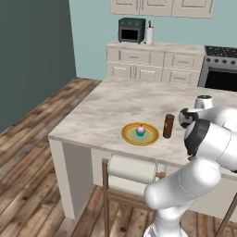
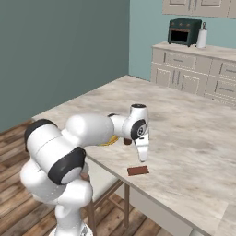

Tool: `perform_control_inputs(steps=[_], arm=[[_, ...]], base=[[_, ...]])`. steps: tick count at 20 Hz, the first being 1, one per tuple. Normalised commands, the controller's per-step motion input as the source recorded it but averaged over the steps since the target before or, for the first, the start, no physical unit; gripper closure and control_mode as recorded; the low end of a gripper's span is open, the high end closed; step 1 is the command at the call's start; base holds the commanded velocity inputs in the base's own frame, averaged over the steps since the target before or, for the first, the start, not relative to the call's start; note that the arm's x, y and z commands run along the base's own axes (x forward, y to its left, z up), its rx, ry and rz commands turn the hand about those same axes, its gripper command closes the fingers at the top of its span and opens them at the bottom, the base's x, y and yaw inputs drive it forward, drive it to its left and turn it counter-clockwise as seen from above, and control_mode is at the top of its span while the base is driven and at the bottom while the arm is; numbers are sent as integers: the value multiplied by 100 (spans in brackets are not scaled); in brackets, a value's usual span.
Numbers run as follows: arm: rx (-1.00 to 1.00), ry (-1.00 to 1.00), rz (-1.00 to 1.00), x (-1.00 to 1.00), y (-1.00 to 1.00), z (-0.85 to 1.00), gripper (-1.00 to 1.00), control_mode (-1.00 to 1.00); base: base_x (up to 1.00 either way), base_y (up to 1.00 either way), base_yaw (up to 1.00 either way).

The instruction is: Take the cinnamon bottle from the cabinet and place it on the dining table, next to the plate with the cupcake. Then take the chocolate from the dining counter and place it on the cupcake plate.

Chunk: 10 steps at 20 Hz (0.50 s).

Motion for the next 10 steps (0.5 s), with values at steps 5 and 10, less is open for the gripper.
perform_control_inputs(steps=[5,10], arm=[[7,-11,-3,-32,5,-15,-100,-100],[0,-26,0,-18,12,-18,-100,-100]], base=[[0,0,0],[0,0,0]])
